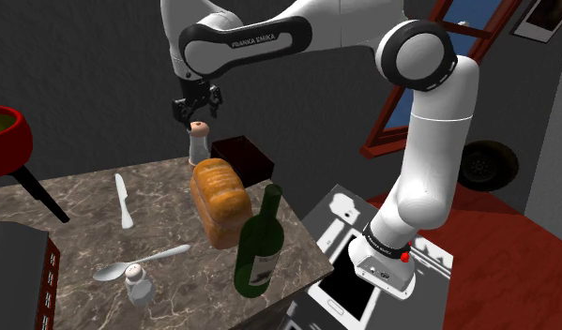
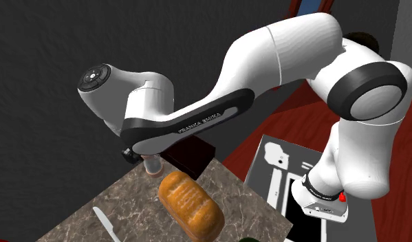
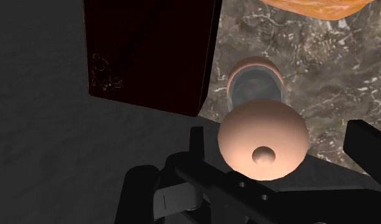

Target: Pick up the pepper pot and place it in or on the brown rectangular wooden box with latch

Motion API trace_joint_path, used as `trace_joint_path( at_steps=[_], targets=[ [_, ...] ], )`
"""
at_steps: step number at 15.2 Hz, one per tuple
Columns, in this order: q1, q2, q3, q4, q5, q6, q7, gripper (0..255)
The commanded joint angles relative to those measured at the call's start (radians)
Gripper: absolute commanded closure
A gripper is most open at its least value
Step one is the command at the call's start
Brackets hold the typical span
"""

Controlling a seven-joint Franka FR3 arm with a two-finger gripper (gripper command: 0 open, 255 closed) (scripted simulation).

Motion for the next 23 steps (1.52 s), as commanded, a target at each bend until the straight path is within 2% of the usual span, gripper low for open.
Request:
trace_joint_path(
  at_steps=[1, 7, 14, 15, 23],
  targets=[
    [0.005, 0.025, -0.003, 0.011, -0.011, 0.009, 0.007, 0],
    [-0.001, 0.042, -0.010, -0.039, -0.021, 0.075, 0.015, 0],
    [-0.001, 0.042, -0.010, -0.039, -0.021, 0.075, 0.015, 0],
    [-0.001, 0.042, -0.010, -0.039, -0.021, 0.075, 0.015, 255],
    [-0.002, 0.043, -0.010, -0.038, -0.021, 0.075, 0.015, 255]
  ],
)
